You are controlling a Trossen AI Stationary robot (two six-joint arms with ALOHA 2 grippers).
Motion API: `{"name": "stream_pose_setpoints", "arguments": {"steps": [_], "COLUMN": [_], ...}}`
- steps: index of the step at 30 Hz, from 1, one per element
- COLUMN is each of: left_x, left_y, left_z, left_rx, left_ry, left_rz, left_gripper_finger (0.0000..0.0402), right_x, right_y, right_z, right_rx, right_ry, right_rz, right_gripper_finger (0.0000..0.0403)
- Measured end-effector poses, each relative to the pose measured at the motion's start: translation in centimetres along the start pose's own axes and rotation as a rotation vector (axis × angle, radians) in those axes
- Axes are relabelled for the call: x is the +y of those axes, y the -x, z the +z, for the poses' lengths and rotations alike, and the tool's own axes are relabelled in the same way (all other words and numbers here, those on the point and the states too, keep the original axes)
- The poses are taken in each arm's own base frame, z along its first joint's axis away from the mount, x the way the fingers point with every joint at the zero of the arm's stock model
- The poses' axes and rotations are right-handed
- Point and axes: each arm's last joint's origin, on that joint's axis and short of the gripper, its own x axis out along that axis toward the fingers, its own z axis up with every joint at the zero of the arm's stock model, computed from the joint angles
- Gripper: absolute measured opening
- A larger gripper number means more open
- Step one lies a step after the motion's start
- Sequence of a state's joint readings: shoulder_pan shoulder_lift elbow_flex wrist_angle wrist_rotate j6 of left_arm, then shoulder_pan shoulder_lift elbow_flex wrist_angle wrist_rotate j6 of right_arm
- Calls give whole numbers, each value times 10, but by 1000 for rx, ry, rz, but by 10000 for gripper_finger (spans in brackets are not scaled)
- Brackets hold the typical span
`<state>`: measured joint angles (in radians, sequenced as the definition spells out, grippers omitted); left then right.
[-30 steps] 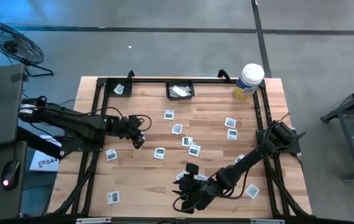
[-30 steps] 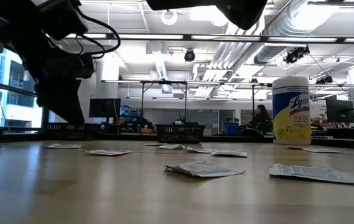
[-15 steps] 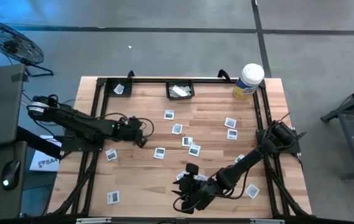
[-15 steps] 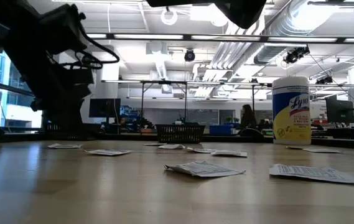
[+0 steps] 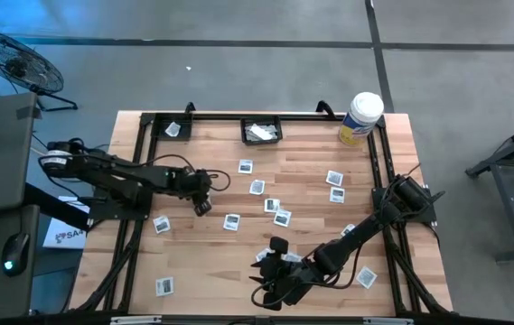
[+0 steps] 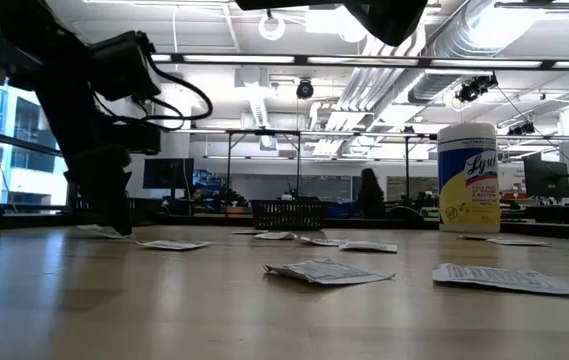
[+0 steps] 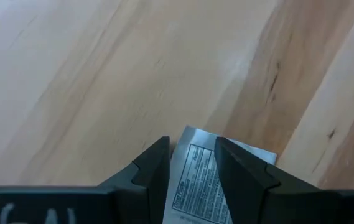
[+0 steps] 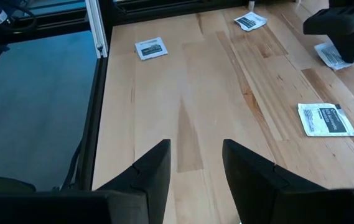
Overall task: Pick & Place First Aid Supplies
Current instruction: Put the gray towelette pack into the left black bin
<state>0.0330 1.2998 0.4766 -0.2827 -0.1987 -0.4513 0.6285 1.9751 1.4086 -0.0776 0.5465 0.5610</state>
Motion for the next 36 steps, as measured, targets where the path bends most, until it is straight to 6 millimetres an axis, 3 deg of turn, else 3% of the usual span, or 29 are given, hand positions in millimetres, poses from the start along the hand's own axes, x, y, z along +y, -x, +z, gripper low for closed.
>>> {"name": "stream_pose_setpoints", "arguments": {"steps": [9, 16, 19, 24, 27, 31, 36], "left_x": [-1, 0, 0, 1, 3, 29, 84], "left_y": [-14, -16, -15, -1, 19, 45, 69], "left_z": [-1, 1, 1, 6, 21, 37, 55], "left_rx": [13, -31, -39, -38, -89, -129, -239], "left_ry": [-36, -27, -11, -9, -13, 49, 247], "left_rz": [86, 118, 129, 126, 148, 297, 516], "left_gripper_finger": [118, 21, 10, 5, 5, 3, 2], "right_x": [0, 0, 0, 0, 0, 0, 0], "right_y": [0, 0, 0, 0, 0, 0, 0], "right_z": [0, 0, 0, 0, 0, 0, 0], "right_rx": [0, 0, 1, 1, 1, 1, 2], "right_ry": [-7, -8, -8, -8, -8, -8, 1], "right_rz": [1, 1, 1, 1, 1, 1, -1], "right_gripper_finger": [139, 139, 139, 139, 139, 139, 139]}}
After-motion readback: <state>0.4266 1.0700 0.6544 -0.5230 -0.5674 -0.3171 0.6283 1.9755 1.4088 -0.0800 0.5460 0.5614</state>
